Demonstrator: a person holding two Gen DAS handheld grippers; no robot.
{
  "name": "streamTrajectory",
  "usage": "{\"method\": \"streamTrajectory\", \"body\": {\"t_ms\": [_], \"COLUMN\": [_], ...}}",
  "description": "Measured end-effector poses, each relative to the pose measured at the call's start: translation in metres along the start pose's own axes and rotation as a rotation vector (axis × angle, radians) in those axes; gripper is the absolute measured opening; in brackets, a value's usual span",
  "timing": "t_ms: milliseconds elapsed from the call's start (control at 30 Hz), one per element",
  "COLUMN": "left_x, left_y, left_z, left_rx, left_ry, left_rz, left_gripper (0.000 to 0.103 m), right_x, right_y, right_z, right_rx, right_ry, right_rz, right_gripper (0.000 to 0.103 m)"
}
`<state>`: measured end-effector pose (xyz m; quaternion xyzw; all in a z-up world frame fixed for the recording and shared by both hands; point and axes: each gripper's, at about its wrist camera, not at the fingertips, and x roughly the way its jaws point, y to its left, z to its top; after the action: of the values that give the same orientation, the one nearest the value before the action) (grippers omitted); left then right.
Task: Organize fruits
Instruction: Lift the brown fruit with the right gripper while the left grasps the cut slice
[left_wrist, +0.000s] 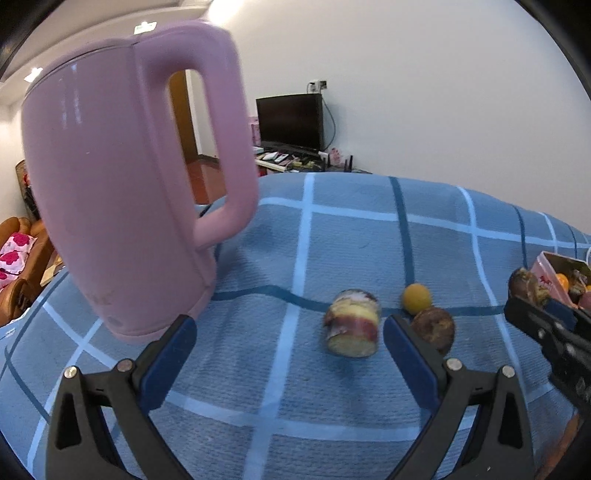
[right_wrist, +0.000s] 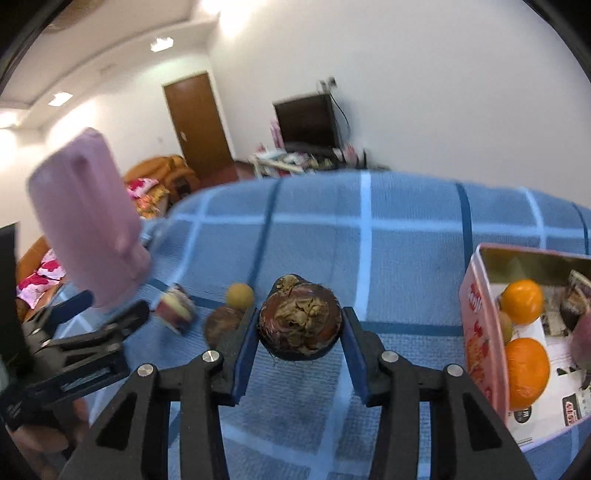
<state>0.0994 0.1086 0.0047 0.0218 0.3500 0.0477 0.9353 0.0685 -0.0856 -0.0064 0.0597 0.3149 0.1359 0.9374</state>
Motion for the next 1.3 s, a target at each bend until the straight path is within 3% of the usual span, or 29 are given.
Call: {"method": "streamTrajectory", "body": {"t_ms": [100, 200, 400, 567, 700, 767, 1000, 1167, 1300], "left_x": [0.01, 0.024, 0.053, 0.061, 0.054, 0.045, 0.008, -0.022, -0.036], "left_y": [-0.005, -0.011, -0.026, -0.015, -0.008, -0.01, -0.004, 0.01, 0.018], "left_z": [0.007, 0.015, 0.015, 0.017, 0.017, 0.017, 0.008, 0.002, -0.001], "left_rx": [-0.001, 0.018, 0.079, 0.025, 0.0, 0.008, 0.003, -0.037, -0.072], "left_ry": [0.044, 0.085, 0.178, 0.223, 0.203, 0.178, 0.045, -0.083, -0.166], "left_rz": [-0.015, 0.018, 0.019, -0.05, -0.085, -0.09, -0.092, -0.193, -0.228], "left_gripper": [0.103, 0.102, 0.092, 0.067, 0.053, 0.039, 0.039, 0.039, 0.039], "right_x": [-0.012, -0.012, -0.008, -0.004, 0.0, -0.001, -0.014, -0.028, -0.035], "right_y": [0.005, 0.004, -0.005, -0.009, -0.002, 0.003, 0.018, 0.023, 0.031], "right_z": [-0.005, -0.004, -0.003, -0.001, 0.003, 0.003, 0.0, -0.001, -0.004], "right_rx": [-0.028, -0.018, 0.032, 0.05, 0.036, 0.022, -0.045, -0.079, -0.115], "right_ry": [-0.029, -0.023, 0.006, 0.039, 0.037, 0.028, -0.051, -0.134, -0.173], "right_rz": [0.001, 0.006, 0.023, 0.024, 0.017, 0.002, -0.045, -0.089, -0.103], "right_gripper": [0.046, 0.046, 0.046, 0.046, 0.046, 0.046, 0.046, 0.046, 0.046]}}
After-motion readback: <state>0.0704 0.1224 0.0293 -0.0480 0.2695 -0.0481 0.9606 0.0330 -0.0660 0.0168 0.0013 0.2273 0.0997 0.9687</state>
